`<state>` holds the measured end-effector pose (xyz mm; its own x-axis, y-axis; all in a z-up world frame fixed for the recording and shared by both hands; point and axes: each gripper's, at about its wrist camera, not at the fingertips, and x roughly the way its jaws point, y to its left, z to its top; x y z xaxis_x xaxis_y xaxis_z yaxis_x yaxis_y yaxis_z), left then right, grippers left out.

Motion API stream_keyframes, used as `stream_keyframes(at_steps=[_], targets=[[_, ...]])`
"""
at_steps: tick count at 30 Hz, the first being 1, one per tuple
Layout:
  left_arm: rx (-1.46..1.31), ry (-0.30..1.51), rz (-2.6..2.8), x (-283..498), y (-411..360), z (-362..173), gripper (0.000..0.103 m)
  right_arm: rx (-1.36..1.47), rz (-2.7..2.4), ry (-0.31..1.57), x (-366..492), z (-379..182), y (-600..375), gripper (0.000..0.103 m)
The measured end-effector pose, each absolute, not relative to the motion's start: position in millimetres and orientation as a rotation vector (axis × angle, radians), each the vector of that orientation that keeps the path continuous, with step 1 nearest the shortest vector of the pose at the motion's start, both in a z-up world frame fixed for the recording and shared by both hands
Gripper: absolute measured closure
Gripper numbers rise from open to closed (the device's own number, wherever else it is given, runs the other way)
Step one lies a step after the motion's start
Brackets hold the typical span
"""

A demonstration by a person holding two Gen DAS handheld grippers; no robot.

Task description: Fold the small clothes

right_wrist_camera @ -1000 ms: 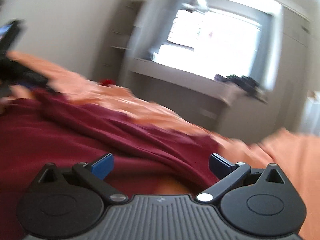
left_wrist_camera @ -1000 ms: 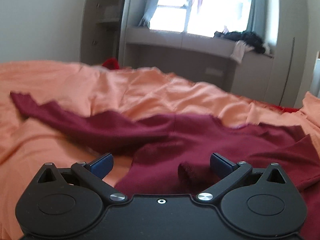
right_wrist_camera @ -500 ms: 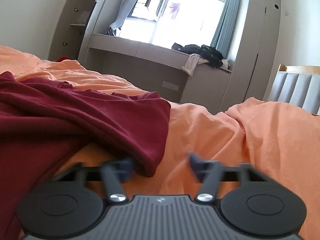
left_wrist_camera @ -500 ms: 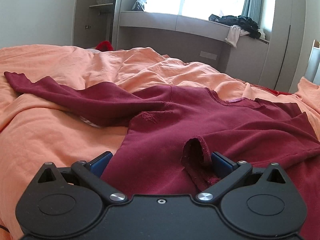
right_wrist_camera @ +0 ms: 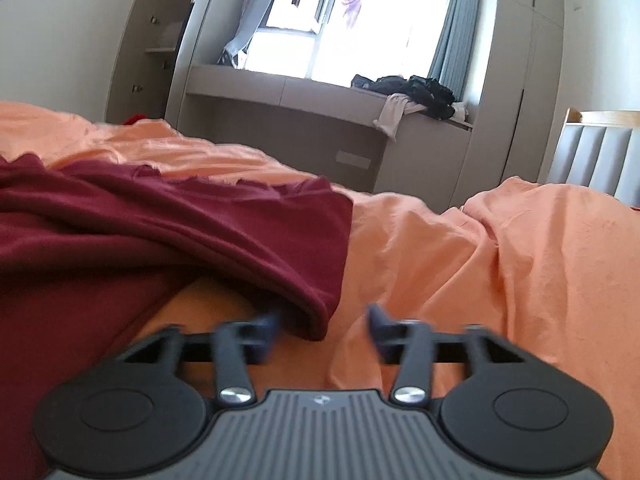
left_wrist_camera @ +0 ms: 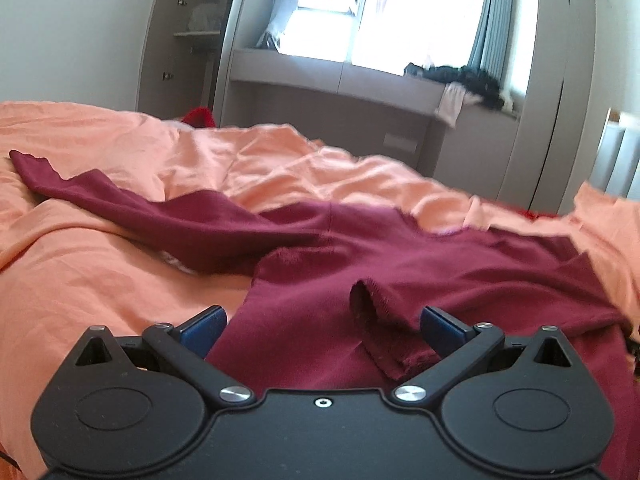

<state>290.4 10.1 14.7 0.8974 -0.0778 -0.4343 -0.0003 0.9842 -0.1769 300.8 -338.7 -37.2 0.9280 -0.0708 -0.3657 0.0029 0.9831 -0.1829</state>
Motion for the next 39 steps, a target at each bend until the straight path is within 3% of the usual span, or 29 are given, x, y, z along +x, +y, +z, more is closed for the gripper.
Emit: stream_keyframes(at_steps=[1,3,5,17,29,32,33,34,35,36,37,39], targets=[[-0.178,0.451,-0.048,290,11,15,0.000,-0.180,-0.041,0.376,298,-35,-339,0.028],[-0.167,0.470,-0.044,293,12,16,0.000,-0.162,-0.039,0.358,291,-31,-340,0.006],[-0.183,0.470,-0.008,296,20,21,0.000,-0.141,-0.025,0.341,284,-27,-340,0.001],[-0.265,0.411,0.341,317,168,61,0.000,-0.067,0.125,0.219,266,-16,-324,0.000],[-0.311,0.463,0.562,409,269,58,0.003,-0.068,0.177,0.182,265,-23,-303,0.000],[-0.315,0.452,0.598,417,277,54,0.017,-0.079,0.175,0.198,269,-29,-300,0.000],[-0.307,0.449,0.609,420,279,53,0.028,-0.082,0.177,0.202,271,-30,-299,0.000],[-0.304,0.453,0.619,422,280,54,0.049,-0.085,0.178,0.204,272,-31,-298,0.000],[-0.304,0.460,0.625,425,281,53,0.063,-0.087,0.179,0.206,273,-32,-297,0.000],[-0.304,0.467,0.623,428,283,53,0.092,-0.089,0.180,0.209,274,-32,-296,0.000],[-0.303,0.473,0.625,430,284,53,0.100,-0.090,0.182,0.210,274,-34,-296,0.000],[-0.290,0.453,0.623,430,282,55,0.101,-0.091,0.182,0.210,274,-34,-295,0.000]])
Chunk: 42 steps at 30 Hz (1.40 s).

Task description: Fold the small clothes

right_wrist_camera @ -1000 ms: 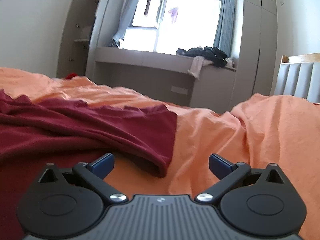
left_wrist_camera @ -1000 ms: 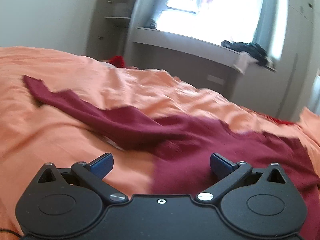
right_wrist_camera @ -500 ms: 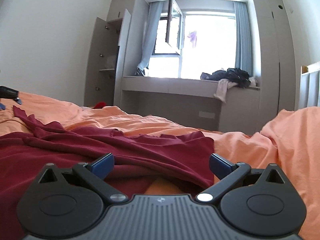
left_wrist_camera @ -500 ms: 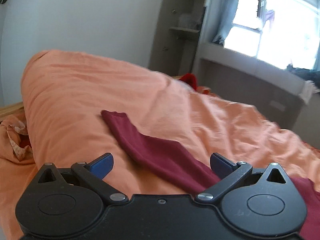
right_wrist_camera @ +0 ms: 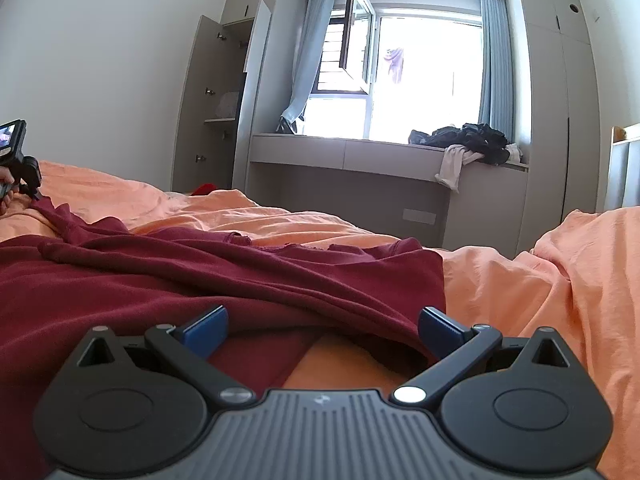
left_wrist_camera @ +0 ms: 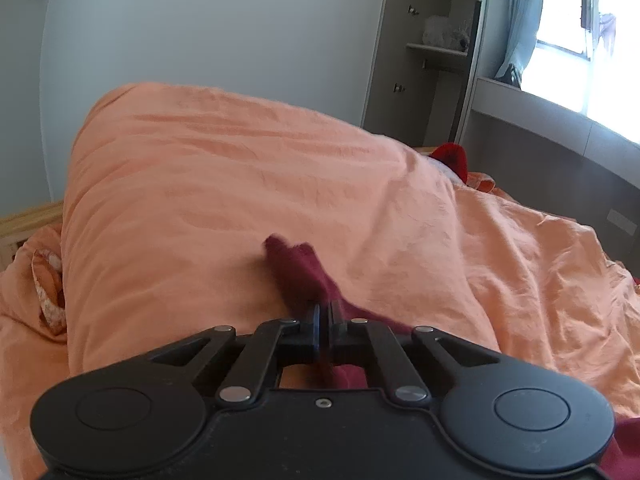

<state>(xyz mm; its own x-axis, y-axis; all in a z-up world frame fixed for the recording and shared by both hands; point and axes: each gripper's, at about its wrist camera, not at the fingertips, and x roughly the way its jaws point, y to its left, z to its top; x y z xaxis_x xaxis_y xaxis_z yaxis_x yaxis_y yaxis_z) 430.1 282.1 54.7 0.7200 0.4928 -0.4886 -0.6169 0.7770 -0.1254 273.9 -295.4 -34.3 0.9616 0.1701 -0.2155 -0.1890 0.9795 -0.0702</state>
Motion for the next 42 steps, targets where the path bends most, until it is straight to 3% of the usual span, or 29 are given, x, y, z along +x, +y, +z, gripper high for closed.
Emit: stream_keyframes(at_steps=[11,25,33,42], targets=[[-0.163,0.199,0.419,403,211,118,0.102,-0.091,0.175,0.193,266,-29,-296,0.000],[-0.070,0.069,-0.057,356,48,179,0.102,-0.051,0.164,0.155,248,-10,-305,0.000],[-0.009,0.126,-0.366,335,-48,140,0.102,-0.050,0.122,0.149,238,-6,-312,0.000],[0.132,0.337,-0.608,304,-104,42,0.101,-0.032,0.033,0.194,238,-5,-330,0.000]])
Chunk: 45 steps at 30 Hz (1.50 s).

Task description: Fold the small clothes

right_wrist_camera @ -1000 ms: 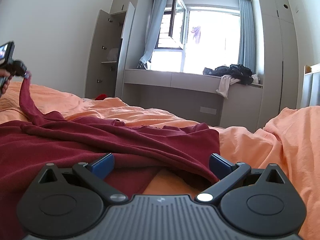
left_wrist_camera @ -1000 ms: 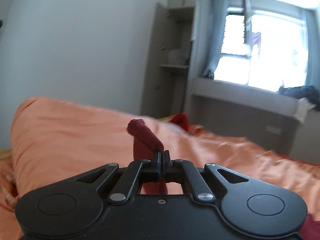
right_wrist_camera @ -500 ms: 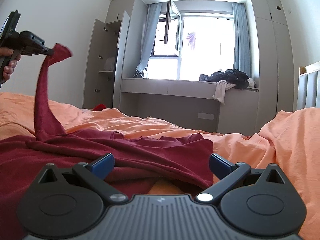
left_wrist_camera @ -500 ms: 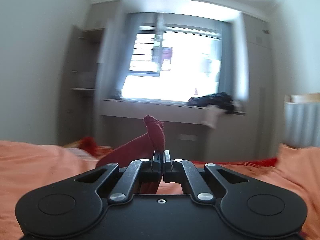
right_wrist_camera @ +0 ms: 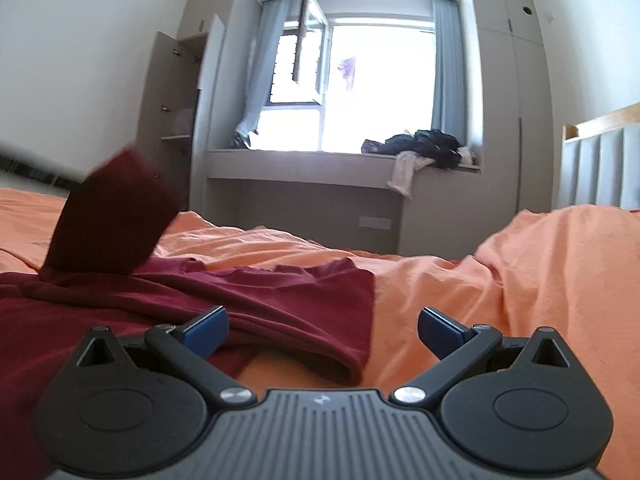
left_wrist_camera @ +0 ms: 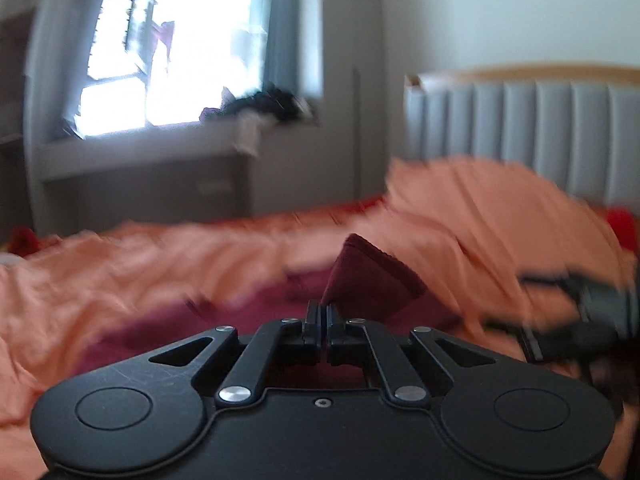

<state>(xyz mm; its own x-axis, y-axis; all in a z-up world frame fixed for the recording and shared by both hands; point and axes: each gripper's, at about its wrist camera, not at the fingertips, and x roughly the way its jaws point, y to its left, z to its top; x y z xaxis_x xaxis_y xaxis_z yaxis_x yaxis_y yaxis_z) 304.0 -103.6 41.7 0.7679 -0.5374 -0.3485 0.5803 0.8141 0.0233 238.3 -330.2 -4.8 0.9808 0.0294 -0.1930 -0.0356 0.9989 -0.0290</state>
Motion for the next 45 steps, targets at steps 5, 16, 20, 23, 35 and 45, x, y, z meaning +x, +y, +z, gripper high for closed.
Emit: stream_keyframes(at_steps=[5,16,20,23,35,45], targets=[[0.183,0.427,-0.646,295,-105,2,0.091,-0.012,0.035,0.202,240,-5,-333,0.000],[0.113,0.417,-0.565,284,-57,30,0.026,-0.028,0.146,0.139,244,-4,-313,0.000],[0.073,0.409,-0.364,309,-19,46,0.013,-0.041,0.189,0.138,251,-6,-298,0.000],[0.037,0.442,-0.222,344,15,48,0.012,-0.037,0.226,0.140,257,-10,-288,0.000],[-0.196,0.692,-0.069,467,98,4,0.026,-0.056,0.277,0.178,270,-26,-272,0.000],[-0.352,0.708,-0.120,475,111,-8,0.102,-0.070,0.284,0.176,268,-26,-274,0.000]])
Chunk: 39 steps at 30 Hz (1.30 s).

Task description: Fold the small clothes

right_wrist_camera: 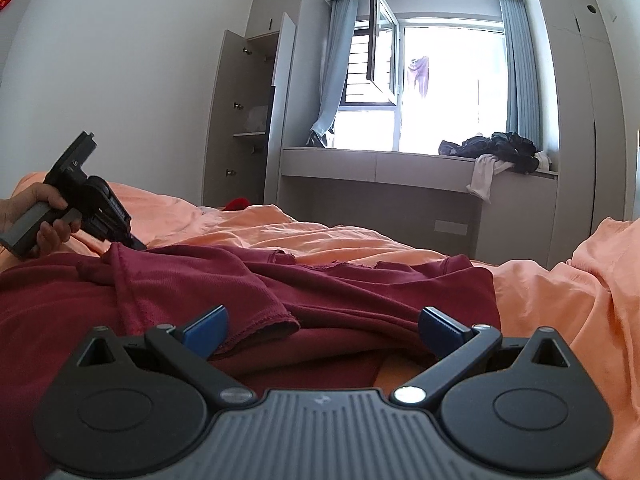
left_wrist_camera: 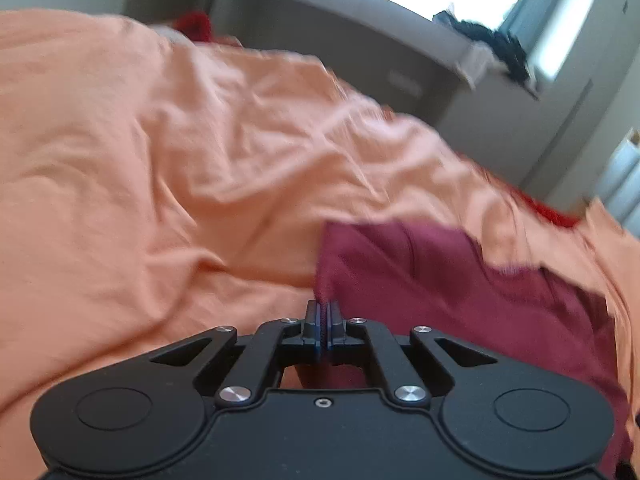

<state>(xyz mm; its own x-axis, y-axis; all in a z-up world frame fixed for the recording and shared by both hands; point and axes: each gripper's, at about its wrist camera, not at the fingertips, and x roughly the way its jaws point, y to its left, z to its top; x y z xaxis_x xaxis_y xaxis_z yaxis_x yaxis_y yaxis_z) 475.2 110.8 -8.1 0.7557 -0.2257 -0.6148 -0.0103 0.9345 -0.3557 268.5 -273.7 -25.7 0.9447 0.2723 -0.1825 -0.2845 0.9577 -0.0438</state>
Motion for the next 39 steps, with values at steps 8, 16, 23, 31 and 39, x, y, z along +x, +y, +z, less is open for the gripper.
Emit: stream_keyframes(at_steps=[8,16,23,31,39], targets=[[-0.221,0.729,-0.033,480,91,-14,0.101,-0.086,0.287,0.189,269,-28,-270,0.000],[-0.140,0.696,-0.023,463,81,-2,0.059,-0.102,0.282,0.167,263,-21,-273,0.000],[-0.116,0.619,0.006,432,63,18,0.026,-0.119,0.290,0.131,245,-12,-277,0.000],[-0.086,0.456,0.073,378,24,46,0.001,-0.027,0.139,0.179,239,-3,-316,0.000],[-0.021,0.336,0.044,311,-39,65,0.001,0.080,0.016,0.200,227,-4,-357,0.000]])
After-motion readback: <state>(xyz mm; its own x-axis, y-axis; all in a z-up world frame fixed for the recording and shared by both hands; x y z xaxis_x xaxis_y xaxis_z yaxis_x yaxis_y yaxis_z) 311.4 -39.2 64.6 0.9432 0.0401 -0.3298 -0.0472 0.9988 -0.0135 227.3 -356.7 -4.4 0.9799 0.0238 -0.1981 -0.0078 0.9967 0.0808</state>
